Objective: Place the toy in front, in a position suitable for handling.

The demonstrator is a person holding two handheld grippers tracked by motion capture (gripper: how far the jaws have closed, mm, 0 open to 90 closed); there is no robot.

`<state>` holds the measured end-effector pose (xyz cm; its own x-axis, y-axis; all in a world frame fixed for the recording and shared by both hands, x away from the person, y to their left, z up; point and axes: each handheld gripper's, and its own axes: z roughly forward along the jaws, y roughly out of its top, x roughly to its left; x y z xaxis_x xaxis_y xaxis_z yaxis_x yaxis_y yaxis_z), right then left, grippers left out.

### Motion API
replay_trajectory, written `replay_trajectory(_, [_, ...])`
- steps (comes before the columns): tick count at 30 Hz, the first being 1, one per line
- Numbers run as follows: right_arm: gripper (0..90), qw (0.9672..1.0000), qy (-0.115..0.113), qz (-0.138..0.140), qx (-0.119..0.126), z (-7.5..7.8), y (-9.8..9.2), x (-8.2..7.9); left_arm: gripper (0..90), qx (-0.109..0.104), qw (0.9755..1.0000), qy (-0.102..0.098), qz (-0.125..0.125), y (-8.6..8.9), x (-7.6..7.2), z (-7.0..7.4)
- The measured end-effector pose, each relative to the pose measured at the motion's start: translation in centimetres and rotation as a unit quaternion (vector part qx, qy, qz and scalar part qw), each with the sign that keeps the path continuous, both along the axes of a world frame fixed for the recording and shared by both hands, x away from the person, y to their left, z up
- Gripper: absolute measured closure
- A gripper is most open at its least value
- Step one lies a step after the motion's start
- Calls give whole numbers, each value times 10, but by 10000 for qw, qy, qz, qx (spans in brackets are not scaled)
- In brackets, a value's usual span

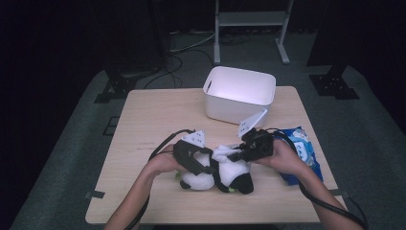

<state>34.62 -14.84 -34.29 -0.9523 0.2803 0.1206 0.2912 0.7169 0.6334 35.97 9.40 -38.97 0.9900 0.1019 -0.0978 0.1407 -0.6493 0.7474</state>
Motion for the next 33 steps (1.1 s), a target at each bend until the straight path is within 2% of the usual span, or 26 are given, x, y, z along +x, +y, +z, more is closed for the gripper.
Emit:
replay_trajectory(3, [764,9997,39,143,-216,-4,0,-10,276,-158,9998,98,33,5,-5,3])
replay_trajectory(7, [764,9993,63,183,-320,-10,-6,-19,244,-168,9998,24,70,10,-12,4])
replay_trajectory(11, [763,9997,117,172,-142,-10,-11,-23,232,-168,9998,-42,99,14,-17,3])
replay_trajectory(14, [762,9998,-19,195,-12,-4,-8,-25,216,-158,9997,-64,152,16,-18,2])
replay_trajectory(17, [762,9997,-142,185,124,1,-1,-21,211,-250,9995,-29,195,18,-18,1])
replay_trajectory(22, [763,9997,-137,195,-90,-7,15,-16,200,-330,9993,-76,185,22,-22,1])
replay_trajectory(27, [770,9998,-105,26,-160,-12,9,-14,187,-369,9988,-123,286,31,-24,5])
replay_trajectory(33, [771,9998,-104,-122,-92,-13,0,-12,176,-214,9984,-108,507,45,-27,2])
